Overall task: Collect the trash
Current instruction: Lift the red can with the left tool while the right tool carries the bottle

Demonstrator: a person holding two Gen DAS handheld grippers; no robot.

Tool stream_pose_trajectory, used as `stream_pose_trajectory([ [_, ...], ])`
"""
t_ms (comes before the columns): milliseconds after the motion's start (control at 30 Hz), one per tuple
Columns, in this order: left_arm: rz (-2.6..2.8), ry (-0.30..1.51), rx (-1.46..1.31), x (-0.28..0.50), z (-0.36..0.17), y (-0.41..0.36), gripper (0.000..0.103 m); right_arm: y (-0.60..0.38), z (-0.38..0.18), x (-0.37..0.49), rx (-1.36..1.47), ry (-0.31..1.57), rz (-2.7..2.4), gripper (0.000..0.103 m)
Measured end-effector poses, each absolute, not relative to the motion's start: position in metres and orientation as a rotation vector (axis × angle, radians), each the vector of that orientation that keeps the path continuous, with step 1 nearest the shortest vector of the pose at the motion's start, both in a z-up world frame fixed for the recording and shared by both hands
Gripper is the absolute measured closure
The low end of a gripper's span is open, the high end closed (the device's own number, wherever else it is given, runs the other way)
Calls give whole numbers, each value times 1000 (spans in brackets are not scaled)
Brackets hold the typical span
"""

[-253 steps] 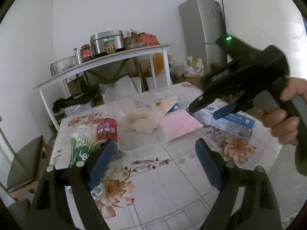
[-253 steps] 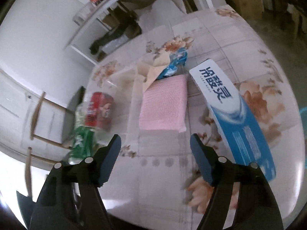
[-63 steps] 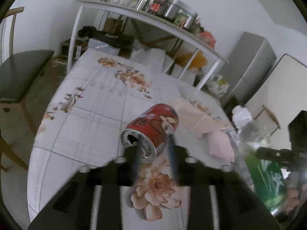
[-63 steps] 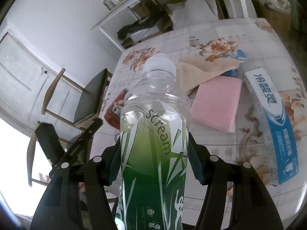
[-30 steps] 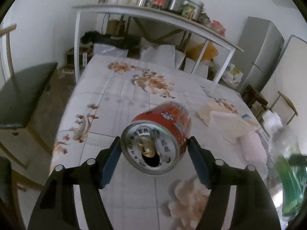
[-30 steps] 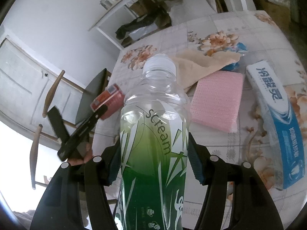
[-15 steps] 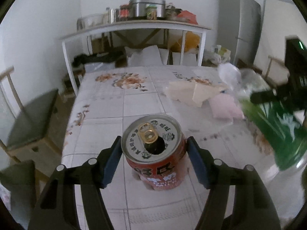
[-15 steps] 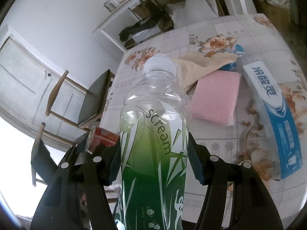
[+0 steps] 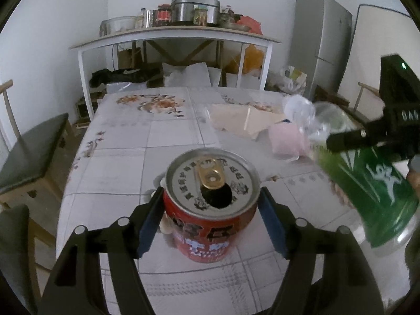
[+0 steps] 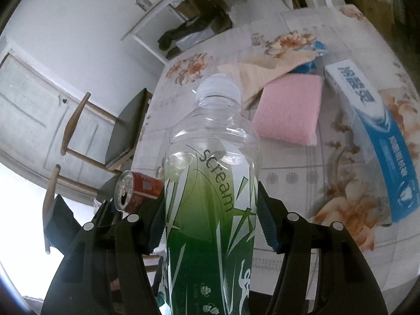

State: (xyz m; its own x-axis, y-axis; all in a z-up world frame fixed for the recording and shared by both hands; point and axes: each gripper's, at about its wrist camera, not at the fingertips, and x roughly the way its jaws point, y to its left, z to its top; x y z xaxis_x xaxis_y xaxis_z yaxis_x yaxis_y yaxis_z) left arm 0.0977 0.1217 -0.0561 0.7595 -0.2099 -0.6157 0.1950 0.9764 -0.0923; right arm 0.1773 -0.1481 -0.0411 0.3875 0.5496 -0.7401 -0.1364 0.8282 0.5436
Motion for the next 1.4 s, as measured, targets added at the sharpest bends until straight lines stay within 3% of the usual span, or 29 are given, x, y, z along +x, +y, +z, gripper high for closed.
stream_pose_trajectory([
  [467, -208, 637, -46, 88, -53, 123, 38, -153, -42, 177, 439, 1081, 477, 45],
  [933, -271, 506, -5, 57, 11, 92, 38, -196, -22, 148, 505, 978, 530, 45],
  [1200, -469, 462, 59, 56, 54, 13, 38, -285, -5, 94, 628, 826, 415, 45],
  [1400, -747, 508, 79, 68, 76, -88, 38, -395, -7, 13, 785, 687, 168, 45],
])
